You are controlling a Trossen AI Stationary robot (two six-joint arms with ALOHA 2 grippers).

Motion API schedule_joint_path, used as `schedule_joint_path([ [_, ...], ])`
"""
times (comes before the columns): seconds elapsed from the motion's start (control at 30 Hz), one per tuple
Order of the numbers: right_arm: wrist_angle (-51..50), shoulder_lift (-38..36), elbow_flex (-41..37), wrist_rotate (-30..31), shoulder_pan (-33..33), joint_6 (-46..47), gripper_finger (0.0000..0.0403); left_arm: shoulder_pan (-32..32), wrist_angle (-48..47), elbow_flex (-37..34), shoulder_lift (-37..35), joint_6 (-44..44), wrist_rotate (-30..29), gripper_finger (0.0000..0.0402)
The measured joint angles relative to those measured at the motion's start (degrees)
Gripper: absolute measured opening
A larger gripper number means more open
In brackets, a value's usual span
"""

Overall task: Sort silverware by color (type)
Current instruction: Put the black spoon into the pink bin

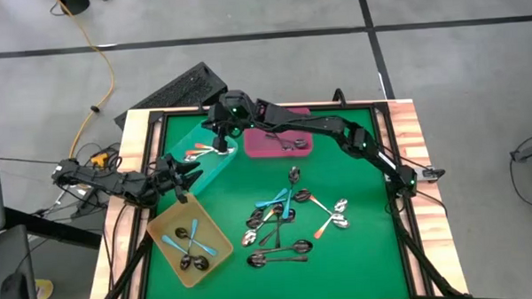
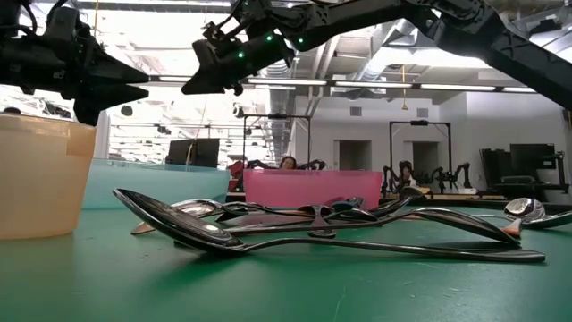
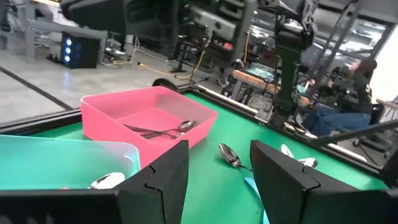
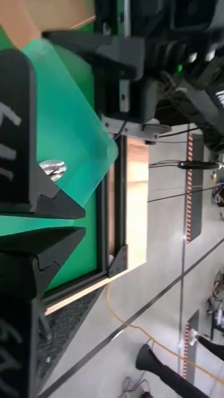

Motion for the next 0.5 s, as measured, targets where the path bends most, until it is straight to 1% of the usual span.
schedule_joint_path([
  [0.17, 0.8, 0.1, 0.0, 0.0, 0.0, 3.1, 0.0046, 0.0, -0.1, 0.0, 0.0, 1.1, 0.3, 0.0158],
  [0.37, 0.5, 0.1, 0.0, 0.0, 0.1, 2.5, 0.0046, 0.0, -0.1, 0.0, 0.0, 2.5, -0.9, 0.0158],
  [0.5, 0.3, -0.1, 0.0, 0.0, 0.0, -0.4, 0.0046, 0.0, -0.2, 0.0, 0.0, 2.7, -2.2, 0.0158],
])
